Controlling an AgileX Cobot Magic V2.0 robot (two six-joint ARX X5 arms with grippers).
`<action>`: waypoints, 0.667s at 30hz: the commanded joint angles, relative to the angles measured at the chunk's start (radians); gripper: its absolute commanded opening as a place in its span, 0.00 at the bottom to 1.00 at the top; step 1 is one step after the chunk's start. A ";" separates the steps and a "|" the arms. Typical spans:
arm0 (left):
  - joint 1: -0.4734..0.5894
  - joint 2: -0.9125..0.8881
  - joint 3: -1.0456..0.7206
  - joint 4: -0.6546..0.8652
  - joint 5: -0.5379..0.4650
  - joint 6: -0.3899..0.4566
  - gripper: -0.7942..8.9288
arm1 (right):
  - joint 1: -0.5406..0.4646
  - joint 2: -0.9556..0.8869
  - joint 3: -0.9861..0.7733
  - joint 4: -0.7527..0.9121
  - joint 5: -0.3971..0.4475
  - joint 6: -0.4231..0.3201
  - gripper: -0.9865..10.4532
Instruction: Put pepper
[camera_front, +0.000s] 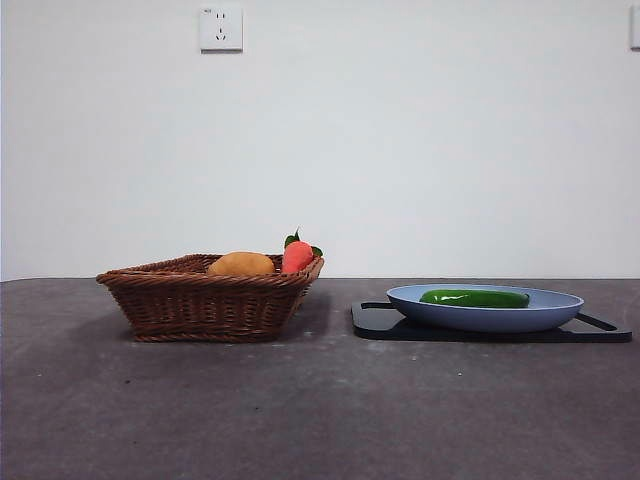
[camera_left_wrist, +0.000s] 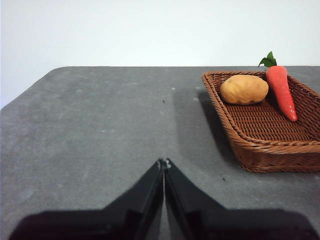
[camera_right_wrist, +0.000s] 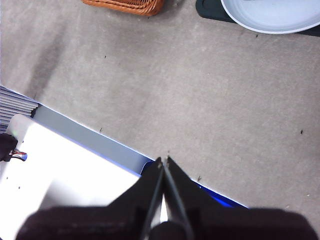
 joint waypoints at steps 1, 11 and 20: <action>0.003 -0.004 -0.010 0.009 0.000 -0.009 0.09 | 0.003 0.006 0.019 0.009 0.000 0.006 0.10; 0.003 -0.004 -0.010 0.009 0.000 -0.009 0.09 | -0.098 -0.150 -0.011 0.284 0.051 -0.067 0.10; 0.003 -0.004 -0.010 0.009 0.000 -0.009 0.09 | -0.183 -0.417 -0.345 0.763 0.061 -0.063 0.10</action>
